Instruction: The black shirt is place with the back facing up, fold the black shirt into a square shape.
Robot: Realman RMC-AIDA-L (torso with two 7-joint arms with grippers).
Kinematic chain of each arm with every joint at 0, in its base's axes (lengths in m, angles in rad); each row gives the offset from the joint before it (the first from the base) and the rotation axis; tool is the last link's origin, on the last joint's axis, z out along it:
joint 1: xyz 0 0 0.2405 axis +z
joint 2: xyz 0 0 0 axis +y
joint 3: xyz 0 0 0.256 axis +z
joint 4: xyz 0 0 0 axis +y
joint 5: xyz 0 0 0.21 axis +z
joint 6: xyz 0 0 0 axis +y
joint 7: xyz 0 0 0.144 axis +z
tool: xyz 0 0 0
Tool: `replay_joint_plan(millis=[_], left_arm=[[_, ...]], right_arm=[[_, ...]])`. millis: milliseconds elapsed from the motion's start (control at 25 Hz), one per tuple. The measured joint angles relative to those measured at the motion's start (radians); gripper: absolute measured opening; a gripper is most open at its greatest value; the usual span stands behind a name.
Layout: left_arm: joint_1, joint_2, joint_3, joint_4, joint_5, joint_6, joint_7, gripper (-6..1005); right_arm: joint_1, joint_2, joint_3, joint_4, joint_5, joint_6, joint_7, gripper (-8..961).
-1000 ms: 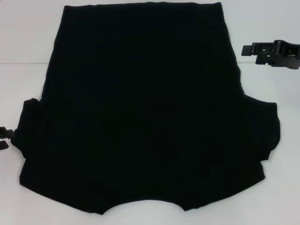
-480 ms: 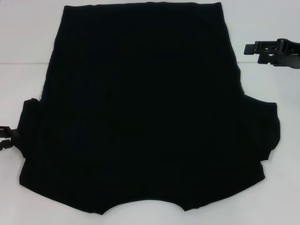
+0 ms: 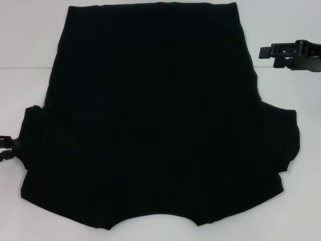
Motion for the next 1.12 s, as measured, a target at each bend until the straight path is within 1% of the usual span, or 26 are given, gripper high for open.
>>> replay_joint_plan(millis=[280, 640, 800, 1040, 1120], left_arm=[[0.0, -0.002, 0.002, -0.003, 0.0, 0.0, 0.006, 340], [-0.011, -0.008, 0.049, 0.002, -0.001, -0.001, 0.022, 325], [-0.012, -0.019, 0.051, 0.022, -0.006, -0.003, 0.029, 319], [-0.017, -0.02, 0.053, 0.029, -0.004, -0.003, 0.031, 117], [-0.017, -0.02, 0.051, 0.032, -0.006, -0.001, 0.035, 78]], right_arm=[[0.0, 0.0, 0.0, 0.0, 0.0, -0.003, 0.0, 735], [-0.001, 0.0, 0.01, 0.0, 0.003, -0.004, 0.0, 735], [-0.002, 0.0, 0.015, 0.0, 0.005, -0.005, 0.0, 735], [-0.003, 0.0, 0.026, 0.0, 0.006, -0.005, 0.0, 735], [-0.003, 0.0, 0.026, 0.0, 0.006, -0.005, 0.0, 735]])
